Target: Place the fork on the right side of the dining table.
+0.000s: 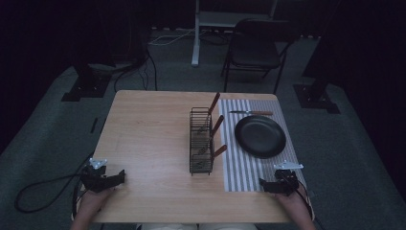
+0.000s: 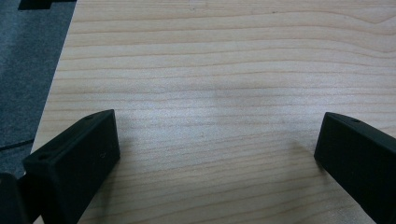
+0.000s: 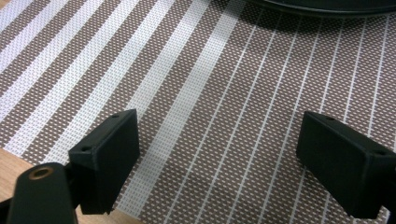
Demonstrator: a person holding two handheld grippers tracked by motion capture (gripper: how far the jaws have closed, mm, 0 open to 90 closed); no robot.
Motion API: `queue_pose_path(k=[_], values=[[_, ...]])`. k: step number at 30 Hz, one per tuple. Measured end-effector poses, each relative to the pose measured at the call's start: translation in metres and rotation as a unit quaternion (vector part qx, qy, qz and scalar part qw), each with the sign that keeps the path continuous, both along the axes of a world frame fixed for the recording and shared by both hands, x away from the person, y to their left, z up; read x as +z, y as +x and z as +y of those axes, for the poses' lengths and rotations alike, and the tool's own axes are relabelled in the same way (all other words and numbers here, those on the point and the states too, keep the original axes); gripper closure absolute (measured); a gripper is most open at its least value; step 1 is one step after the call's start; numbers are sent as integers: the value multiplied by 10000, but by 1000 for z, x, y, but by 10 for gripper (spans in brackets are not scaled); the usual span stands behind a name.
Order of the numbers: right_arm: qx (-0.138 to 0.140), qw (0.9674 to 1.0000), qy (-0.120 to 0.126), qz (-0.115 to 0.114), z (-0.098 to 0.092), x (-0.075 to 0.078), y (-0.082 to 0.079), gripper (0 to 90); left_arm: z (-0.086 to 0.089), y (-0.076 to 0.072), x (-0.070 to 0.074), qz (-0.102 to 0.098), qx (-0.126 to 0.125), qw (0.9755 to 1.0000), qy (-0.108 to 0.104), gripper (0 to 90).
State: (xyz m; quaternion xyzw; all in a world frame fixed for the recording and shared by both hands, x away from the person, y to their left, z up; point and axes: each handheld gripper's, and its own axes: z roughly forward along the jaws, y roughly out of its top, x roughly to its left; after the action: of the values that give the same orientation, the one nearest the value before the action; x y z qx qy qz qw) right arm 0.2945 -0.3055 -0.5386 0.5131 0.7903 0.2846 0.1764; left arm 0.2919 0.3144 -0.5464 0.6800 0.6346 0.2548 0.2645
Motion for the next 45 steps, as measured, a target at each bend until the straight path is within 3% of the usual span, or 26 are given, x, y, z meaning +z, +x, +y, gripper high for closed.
queue_pose_path(k=[5, 18, 31, 45], values=[[59, 9999, 23, 104, 0, 2, 0, 145, 0, 0, 0, -1, 1, 10000, 0, 2], [147, 9996, 207, -137, 3, 21, 3, 145, 0, 0, 0, -1, 1, 10000, 0, 2], [240, 9983, 328, -420, 11, 44, 16, 146, 0, 0, 0, -5, 3, 10000, -3, 2], [403, 9968, 447, -520, 20, 62, 30, 159, 0, 0, 0, -6, -7, 10000, -3, 2]])
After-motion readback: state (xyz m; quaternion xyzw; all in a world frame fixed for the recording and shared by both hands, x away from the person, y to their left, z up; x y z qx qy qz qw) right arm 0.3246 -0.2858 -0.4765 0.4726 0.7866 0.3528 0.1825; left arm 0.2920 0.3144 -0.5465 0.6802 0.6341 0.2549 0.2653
